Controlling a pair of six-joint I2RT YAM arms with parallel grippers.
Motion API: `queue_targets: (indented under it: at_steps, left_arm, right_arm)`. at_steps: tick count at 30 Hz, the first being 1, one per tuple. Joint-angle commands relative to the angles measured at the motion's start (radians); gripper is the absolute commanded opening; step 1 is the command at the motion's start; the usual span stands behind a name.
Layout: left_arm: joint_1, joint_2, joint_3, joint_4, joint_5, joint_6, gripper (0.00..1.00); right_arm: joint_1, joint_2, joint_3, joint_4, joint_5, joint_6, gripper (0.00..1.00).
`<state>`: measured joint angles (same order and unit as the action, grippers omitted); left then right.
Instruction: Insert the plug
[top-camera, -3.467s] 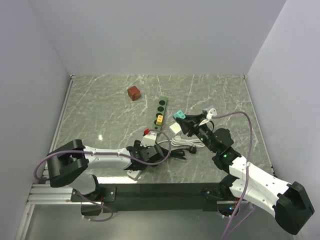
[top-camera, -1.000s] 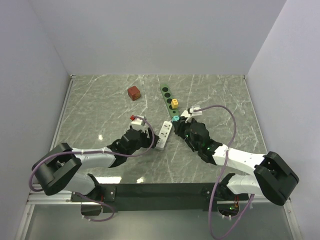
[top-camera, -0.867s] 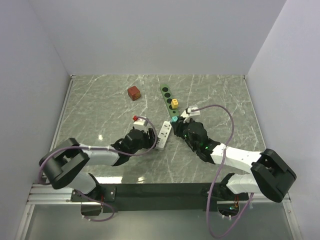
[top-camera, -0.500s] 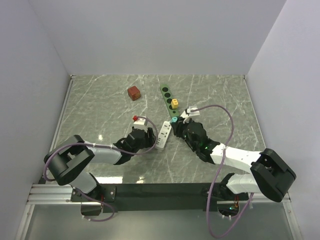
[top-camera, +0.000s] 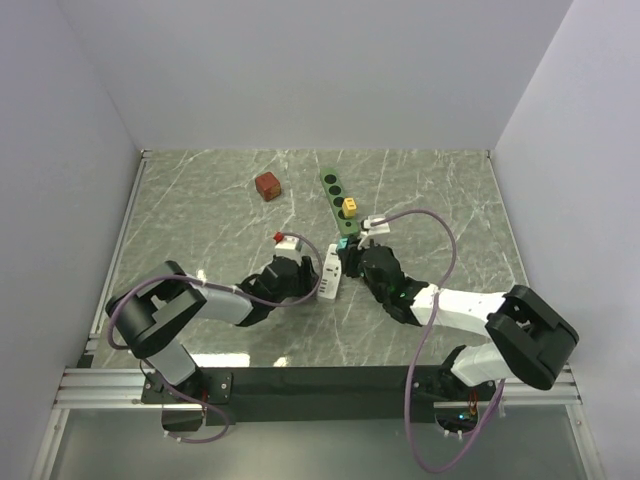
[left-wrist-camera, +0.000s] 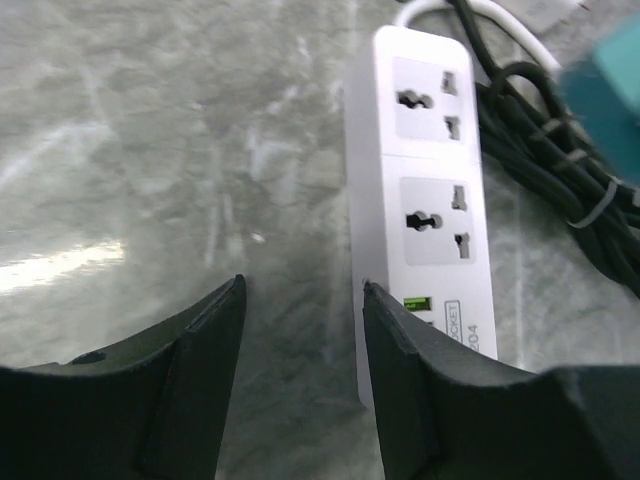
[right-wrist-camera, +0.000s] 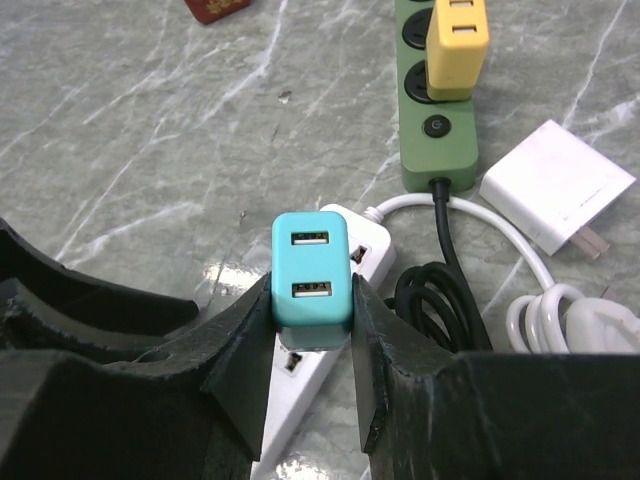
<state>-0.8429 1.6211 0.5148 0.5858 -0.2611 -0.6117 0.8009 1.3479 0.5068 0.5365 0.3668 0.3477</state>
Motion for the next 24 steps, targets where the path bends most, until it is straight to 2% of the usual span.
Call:
queue_targets:
  at_steps: [1,8,24]
  left_arm:
    - [-0.041,0.026,-0.004,0.006,0.094,-0.037,0.56]
    - [-0.108,0.043,0.017,0.008,0.115,-0.051,0.54]
    - [-0.116,0.045,0.017,0.011,0.12,-0.037,0.53]
  right_arm:
    - [0.02,0.017,0.036,0.034,0.083,0.028,0.0]
    - [0.037,0.023,0.007,0.043,0.168,0.051,0.0]
    - [0.038,0.178,0.045,0.131,0.215,0.024,0.0]
